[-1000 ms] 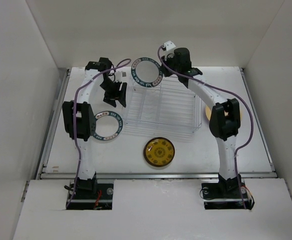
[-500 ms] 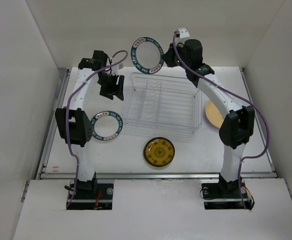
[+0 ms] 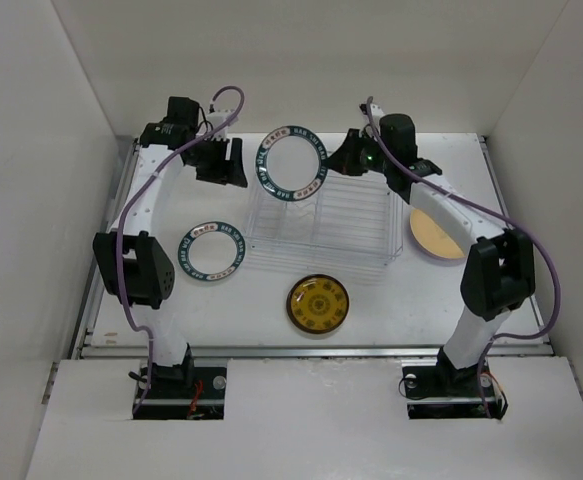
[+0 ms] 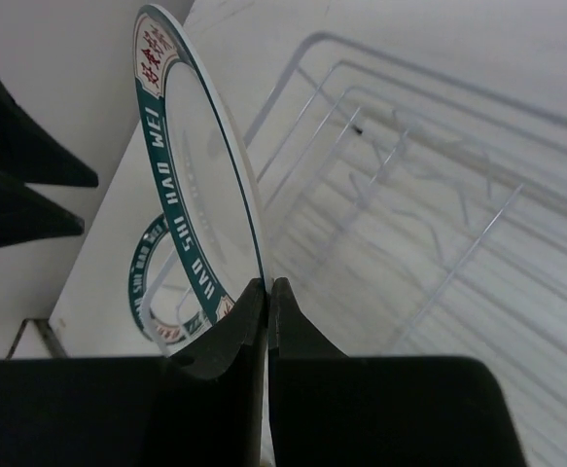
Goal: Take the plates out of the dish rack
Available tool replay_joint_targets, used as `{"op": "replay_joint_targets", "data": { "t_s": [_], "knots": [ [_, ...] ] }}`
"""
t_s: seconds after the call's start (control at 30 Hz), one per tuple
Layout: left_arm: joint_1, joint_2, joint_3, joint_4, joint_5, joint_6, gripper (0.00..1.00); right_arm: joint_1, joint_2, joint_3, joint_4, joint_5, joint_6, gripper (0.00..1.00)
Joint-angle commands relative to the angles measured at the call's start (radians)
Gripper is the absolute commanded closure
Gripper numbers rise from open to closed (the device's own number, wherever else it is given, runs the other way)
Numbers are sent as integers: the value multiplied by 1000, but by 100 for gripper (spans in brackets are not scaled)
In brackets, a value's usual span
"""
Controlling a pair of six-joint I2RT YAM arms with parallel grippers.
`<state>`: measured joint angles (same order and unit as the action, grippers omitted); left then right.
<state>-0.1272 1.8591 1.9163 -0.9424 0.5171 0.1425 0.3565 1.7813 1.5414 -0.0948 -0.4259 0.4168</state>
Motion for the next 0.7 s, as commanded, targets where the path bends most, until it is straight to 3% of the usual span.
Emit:
{"op": "replay_joint_targets", "data": {
  "t_s": [0.0, 0.4, 0.57, 0.67],
  "knots": [
    [8, -49, -60, 128, 96, 25, 40, 1, -69, -50, 138, -109, 103, 100],
    [-26, -29, -184, 284, 188, -34, 40, 12, -108, -159, 202, -174, 160, 100],
    [-35, -18, -184, 295, 189, -43, 40, 21, -108, -168, 211, -185, 178, 100],
    [-35, -18, -160, 295, 266, -67, 44, 30, -97, -168, 221, -205, 178, 100]
  ]
}}
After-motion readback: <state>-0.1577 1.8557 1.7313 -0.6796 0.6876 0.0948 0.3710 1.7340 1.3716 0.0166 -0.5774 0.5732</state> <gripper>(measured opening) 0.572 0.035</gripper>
